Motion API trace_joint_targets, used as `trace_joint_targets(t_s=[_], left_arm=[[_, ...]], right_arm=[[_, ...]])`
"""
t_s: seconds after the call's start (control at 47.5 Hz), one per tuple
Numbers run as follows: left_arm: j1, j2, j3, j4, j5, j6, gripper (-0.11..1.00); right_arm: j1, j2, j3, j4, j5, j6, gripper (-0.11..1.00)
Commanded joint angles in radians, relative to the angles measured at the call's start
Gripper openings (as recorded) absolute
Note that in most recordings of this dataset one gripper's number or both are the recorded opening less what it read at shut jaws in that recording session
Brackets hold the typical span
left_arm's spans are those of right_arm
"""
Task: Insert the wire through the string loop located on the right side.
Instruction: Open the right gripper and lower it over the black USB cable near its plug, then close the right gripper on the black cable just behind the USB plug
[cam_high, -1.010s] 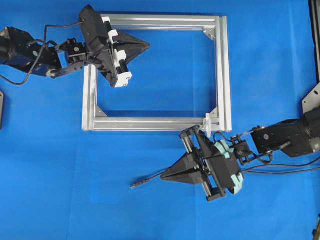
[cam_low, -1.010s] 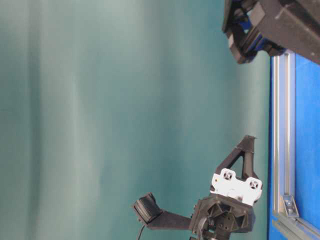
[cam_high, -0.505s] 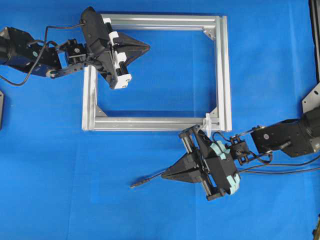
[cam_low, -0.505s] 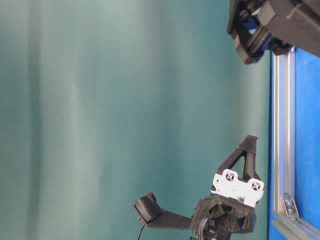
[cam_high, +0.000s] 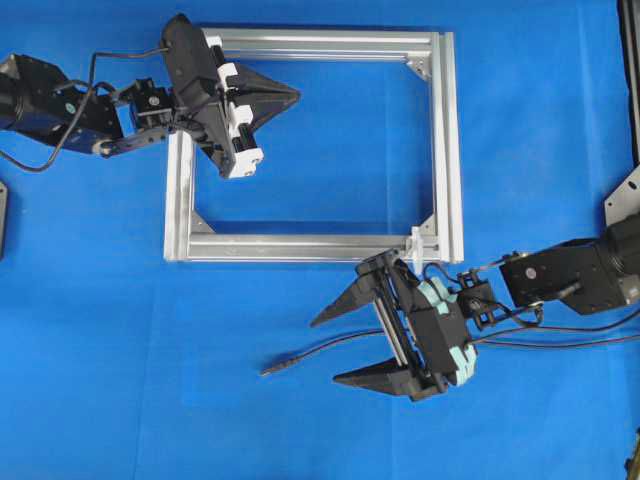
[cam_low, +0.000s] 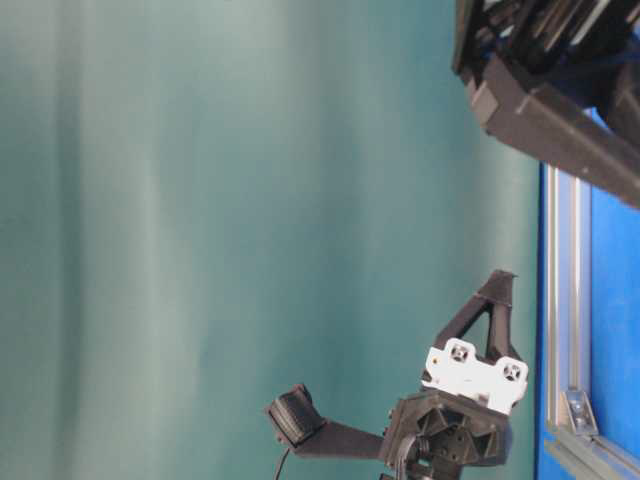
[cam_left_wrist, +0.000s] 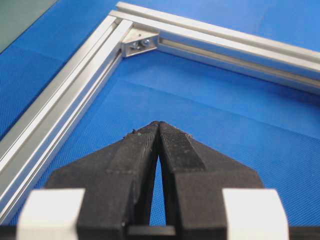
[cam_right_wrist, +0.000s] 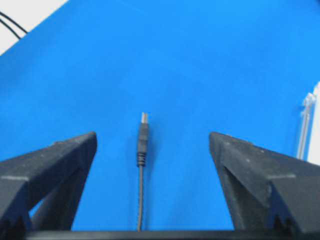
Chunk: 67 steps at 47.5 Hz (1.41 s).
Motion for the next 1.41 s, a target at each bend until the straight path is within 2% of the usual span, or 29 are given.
trace_joint_targets(t_s=[0.0,0.274,0.905,1.22,1.325,1.389], left_arm=[[-0.002,-0.034,-0.009,0.002,-0.005,0.0,0.0],[-0.005,-0.034,-0.009,0.002,-0.005,-0.002,0.0],[-0.011,-0.034,-0.009,0.002,-0.005,-0.006,0.0],[-0.012,-0.034,-0.008,0.003,-0.005,-0.006,0.0],[-0.011,-0.034,-0.008,0.002,-0.005,-0.006,0.0],[-0.012,-0.034,-0.008,0.002,-0.005,-0.006,0.0]], right_arm=[[-0.003,-0.032,-0.017,0.009,0.005,0.0,0.86],[-0.003,0.003,-0.028,0.028,0.029,0.002,0.87],[-0.003,0.195,-0.101,0.063,0.025,0.023,0.85],[-0.003,0.206,-0.103,0.063,0.025,0.029,0.79],[-0.003,0.206,-0.103,0.063,0.025,0.028,0.74],[-0.003,0.207,-0.103,0.061,0.023,0.023,0.66]])
